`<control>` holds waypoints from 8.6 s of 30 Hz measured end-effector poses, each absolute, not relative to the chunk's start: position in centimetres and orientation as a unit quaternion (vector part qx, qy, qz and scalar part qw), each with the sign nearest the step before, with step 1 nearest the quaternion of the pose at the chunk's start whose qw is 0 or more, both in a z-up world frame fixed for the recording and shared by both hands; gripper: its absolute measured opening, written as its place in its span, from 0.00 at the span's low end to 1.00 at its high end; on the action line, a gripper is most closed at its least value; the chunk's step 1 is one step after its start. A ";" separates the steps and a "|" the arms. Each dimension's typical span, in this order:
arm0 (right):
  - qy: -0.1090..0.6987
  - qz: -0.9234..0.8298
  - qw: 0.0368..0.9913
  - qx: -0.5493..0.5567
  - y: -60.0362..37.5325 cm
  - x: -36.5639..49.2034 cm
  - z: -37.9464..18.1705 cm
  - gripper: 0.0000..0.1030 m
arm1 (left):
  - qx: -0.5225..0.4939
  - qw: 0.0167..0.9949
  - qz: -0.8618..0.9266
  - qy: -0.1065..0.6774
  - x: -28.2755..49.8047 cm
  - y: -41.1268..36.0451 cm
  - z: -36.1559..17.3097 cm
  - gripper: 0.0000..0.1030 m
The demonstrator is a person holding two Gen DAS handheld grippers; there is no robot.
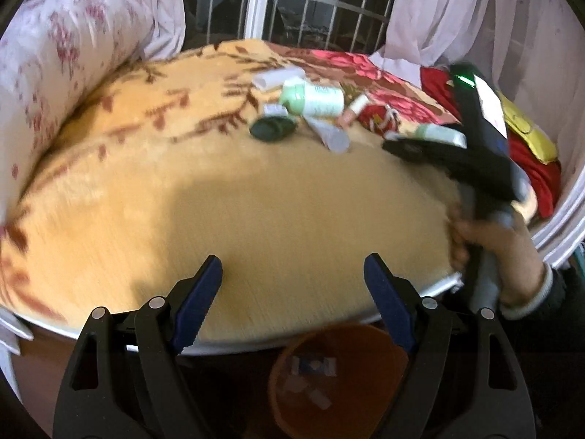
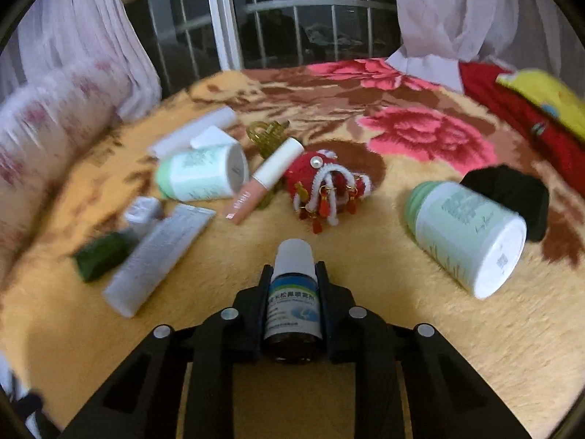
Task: Collect trash
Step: 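Grasp the small blue-label bottle with the right tool while the left grasps the green toner bottle, then carry both bottles down to the orange bin, then open both tools to drop the bottles into the bin, then grasp the green-lid white jar with the right tool while the left grasps the white tube, then carry the jar and tube down to the orange bin, then open both tools to drop the jar and tube, then raise toward the bed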
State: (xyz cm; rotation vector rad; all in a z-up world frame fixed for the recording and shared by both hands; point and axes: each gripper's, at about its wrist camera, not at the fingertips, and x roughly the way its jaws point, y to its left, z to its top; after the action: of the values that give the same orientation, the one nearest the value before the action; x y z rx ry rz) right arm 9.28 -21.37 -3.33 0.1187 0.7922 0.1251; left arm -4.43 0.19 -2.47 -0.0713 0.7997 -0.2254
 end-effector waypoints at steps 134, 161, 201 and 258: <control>0.329 0.129 0.935 -0.034 -30.2 -7.0 3.2 0.95 | 0.025 0.911 -0.153 0.382 -10.9 -5.0 -1.0 0.85; 0.475 0.113 0.872 0.024 -30.1 15.5 -3.2 0.58 | -0.031 0.893 -0.134 0.428 -5.1 -4.9 -4.1 0.86; 0.433 0.141 0.883 0.110 -32.4 14.5 -3.9 0.46 | -0.020 0.898 -0.039 0.438 11.5 -8.8 -3.1 0.29; 0.508 0.197 0.837 0.054 -23.7 -11.5 -11.3 0.58 | -0.024 0.834 -0.080 0.546 -10.6 -4.9 -12.7 0.53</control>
State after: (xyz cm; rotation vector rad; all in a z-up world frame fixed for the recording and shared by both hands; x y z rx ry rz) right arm -11.49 -23.66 -11.28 0.1152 1.0753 0.4175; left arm -10.64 -4.93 -12.66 -0.0505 1.1560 -0.1692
